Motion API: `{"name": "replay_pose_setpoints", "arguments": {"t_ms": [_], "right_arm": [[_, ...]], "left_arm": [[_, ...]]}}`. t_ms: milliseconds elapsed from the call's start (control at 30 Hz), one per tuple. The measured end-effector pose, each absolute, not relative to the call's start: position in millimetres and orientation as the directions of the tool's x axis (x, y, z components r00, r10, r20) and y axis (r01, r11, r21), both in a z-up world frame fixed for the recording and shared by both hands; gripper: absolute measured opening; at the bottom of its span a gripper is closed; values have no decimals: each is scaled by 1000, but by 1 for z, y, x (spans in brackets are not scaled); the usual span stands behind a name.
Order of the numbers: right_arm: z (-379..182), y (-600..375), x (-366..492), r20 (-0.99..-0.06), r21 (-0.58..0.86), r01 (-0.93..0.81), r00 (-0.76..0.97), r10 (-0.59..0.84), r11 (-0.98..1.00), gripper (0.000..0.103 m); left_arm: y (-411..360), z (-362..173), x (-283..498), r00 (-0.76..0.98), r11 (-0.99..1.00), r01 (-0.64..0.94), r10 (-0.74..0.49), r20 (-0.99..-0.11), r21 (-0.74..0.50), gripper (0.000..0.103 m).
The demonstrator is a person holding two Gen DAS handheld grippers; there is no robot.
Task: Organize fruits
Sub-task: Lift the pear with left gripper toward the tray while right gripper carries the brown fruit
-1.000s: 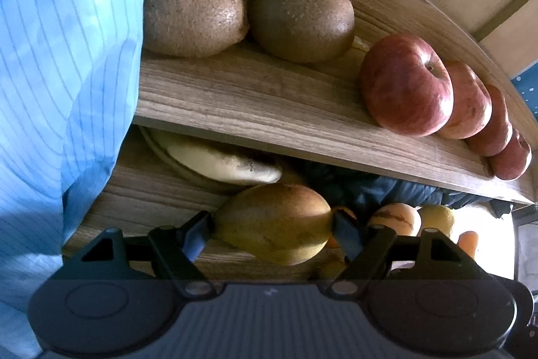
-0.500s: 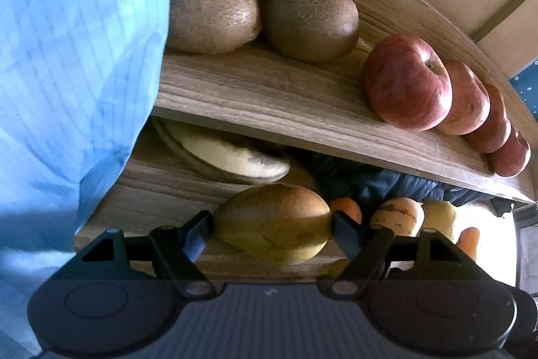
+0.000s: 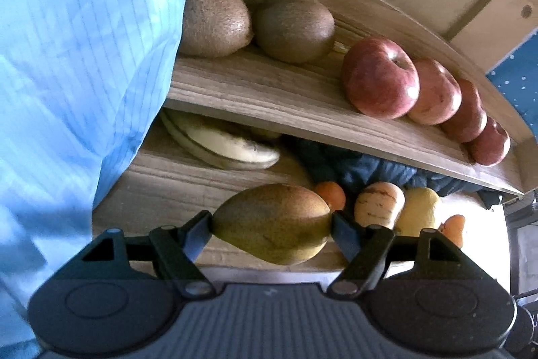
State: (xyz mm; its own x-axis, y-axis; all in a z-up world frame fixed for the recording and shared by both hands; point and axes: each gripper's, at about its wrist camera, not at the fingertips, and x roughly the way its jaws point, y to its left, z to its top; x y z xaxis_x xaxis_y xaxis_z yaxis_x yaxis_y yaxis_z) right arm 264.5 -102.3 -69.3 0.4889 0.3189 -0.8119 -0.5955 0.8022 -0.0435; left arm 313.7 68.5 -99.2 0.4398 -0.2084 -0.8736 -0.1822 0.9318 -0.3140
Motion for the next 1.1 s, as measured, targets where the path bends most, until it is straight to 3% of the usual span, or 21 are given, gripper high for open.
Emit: {"name": "replay_pose_setpoints", "arguments": {"t_ms": [1100], "right_arm": [[-68,-129,161,-834,28,-721,365,414,693,28]], "left_arm": [[43,-96,189,434,922,-267,-145,-889,-281,80]]}}
